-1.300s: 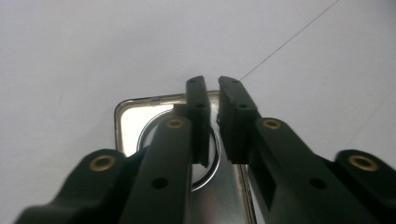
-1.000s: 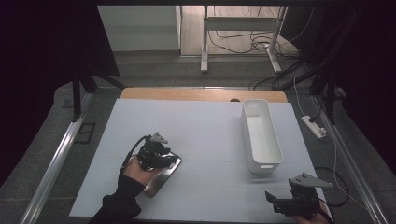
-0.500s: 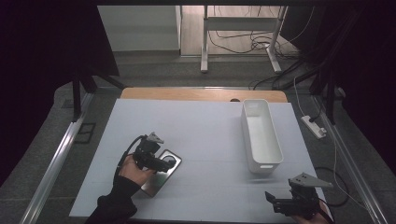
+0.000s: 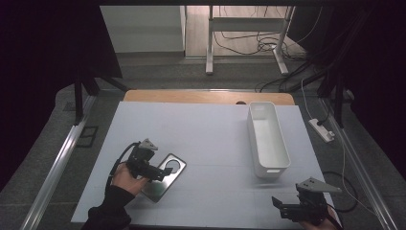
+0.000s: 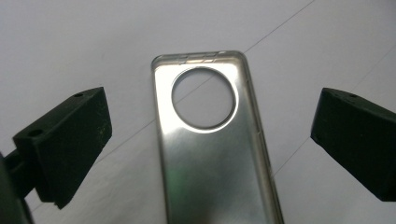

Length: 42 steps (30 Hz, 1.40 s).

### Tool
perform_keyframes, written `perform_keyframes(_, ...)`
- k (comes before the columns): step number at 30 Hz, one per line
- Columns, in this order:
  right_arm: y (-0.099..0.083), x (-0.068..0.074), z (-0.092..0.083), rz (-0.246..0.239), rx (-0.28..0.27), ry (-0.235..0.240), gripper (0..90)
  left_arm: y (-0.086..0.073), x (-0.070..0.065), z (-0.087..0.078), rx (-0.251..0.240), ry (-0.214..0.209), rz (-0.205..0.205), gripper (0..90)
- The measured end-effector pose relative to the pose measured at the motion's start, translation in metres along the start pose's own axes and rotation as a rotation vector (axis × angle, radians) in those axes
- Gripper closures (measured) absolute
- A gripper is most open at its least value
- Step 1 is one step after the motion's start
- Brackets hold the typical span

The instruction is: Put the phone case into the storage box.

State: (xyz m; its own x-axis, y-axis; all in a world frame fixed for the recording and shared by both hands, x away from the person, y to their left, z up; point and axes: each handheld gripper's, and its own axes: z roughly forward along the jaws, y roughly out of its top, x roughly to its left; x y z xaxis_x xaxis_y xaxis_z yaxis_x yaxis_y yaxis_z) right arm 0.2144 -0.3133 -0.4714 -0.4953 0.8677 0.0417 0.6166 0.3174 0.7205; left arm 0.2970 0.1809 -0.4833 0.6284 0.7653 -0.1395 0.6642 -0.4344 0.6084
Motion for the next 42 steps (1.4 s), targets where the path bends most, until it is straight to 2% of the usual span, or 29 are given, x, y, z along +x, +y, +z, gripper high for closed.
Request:
perform_keyframes(6, 0.0, 0.0, 0.0, -0.001, -0.001, 0.001, 2.2, -0.016, 0.006, -0.01, -0.017, 0.044, -0.029, 0.0)
perform_keyframes(11, 0.0, 0.0, 0.0, -0.001, -0.001, 0.001, 2.2, -0.029, 0.01, -0.019, -0.028, 0.054, -0.067, 0.0)
perform_keyframes(17, 0.0, 0.0, 0.001, -0.002, 0.002, 0.001, 2.1, -0.034, 0.011, -0.022, 0.004, 0.072, -0.071, 0.0)
perform_keyframes(27, 0.0, 0.0, 0.001, -0.002, 0.003, 0.002, 2.2, -0.034, 0.009, -0.007, 0.067, 0.067, -0.064, 0.0)
perform_keyframes(34, 0.0, 0.0, 0.001, -0.003, 0.002, 0.002, 2.2, -0.038, 0.009, 0.011, 0.147, 0.079, -0.046, 0.0)
perform_keyframes(42, 0.0, 0.0, 0.001, -0.004, 0.002, 0.001, 2.2, -0.043, 0.01, 0.022, 0.202, 0.083, -0.033, 0.0)
